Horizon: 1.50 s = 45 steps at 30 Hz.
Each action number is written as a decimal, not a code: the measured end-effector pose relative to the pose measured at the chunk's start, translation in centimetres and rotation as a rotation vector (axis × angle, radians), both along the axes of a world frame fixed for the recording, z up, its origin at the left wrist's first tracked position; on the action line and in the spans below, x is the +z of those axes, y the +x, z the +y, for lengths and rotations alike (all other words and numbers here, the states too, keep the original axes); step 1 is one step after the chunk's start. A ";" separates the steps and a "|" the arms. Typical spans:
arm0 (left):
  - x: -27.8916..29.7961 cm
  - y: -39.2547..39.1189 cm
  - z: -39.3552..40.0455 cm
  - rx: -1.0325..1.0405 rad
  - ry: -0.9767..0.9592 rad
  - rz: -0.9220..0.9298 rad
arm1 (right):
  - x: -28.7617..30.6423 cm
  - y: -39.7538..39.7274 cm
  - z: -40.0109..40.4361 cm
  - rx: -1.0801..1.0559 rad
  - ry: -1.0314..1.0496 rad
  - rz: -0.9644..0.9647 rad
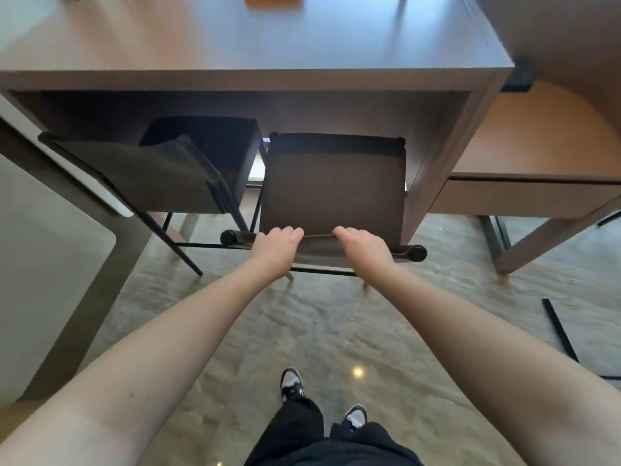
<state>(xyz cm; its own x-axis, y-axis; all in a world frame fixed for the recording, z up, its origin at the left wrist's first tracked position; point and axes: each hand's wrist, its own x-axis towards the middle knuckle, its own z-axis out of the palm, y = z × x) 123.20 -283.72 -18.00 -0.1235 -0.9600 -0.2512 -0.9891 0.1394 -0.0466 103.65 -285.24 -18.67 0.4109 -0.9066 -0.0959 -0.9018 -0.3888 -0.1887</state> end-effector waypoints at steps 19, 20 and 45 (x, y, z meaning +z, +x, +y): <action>0.6 1.6 -16.2 -0.116 -0.121 0.040 | 1.6 1.4 -15.2 -0.085 -0.101 -0.012; 0.6 1.6 -16.7 -0.112 -0.115 0.038 | 1.6 1.4 -15.8 -0.087 -0.098 -0.011; 1.6 1.6 -24.7 -0.102 -0.057 0.052 | 2.7 1.7 -24.1 -0.094 -0.014 0.071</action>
